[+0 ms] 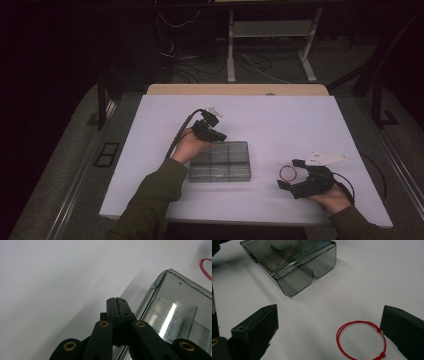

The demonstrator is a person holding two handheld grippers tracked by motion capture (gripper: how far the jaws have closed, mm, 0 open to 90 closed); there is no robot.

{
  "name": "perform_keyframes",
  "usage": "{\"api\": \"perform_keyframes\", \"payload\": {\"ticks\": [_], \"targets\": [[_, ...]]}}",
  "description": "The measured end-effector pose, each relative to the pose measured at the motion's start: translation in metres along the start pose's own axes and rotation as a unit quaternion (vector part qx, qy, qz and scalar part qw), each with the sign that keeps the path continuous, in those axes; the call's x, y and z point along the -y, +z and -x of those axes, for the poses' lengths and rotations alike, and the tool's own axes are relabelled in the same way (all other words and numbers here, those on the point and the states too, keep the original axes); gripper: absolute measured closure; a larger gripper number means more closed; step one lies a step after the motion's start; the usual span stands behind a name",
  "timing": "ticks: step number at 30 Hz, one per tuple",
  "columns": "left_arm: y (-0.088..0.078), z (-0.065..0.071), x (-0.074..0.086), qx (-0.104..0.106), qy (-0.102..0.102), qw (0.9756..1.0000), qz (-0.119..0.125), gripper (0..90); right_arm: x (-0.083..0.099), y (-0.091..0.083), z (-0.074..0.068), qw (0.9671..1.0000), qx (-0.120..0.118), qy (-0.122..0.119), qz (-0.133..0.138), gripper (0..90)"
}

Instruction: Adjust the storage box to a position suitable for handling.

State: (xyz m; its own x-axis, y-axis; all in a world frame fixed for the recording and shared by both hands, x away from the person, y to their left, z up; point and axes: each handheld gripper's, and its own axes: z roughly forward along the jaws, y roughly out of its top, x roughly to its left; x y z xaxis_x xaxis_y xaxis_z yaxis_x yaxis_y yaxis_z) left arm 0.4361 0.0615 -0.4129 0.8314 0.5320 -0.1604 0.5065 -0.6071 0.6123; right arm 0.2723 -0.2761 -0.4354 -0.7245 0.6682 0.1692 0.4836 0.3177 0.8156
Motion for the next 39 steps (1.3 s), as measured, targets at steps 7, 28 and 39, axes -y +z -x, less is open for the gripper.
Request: {"api": "perform_keyframes", "payload": {"ticks": [7,28,39], "targets": [[-0.001,0.009,0.004,0.011,0.006,0.9999,0.002,89.1,0.000,0.000,0.000,1.0000,0.000,0.000,0.001,1.5],[-0.026,0.022,0.014,0.012,0.008,0.9983,0.056,89.0,0.000,0.000,0.000,1.0000,0.001,0.000,0.000,1.5],[-0.072,0.019,0.051,-0.003,-0.004,0.9952,0.098,89.0,0.000,0.000,0.000,1.0000,0.001,0.000,0.001,1.5]]}}
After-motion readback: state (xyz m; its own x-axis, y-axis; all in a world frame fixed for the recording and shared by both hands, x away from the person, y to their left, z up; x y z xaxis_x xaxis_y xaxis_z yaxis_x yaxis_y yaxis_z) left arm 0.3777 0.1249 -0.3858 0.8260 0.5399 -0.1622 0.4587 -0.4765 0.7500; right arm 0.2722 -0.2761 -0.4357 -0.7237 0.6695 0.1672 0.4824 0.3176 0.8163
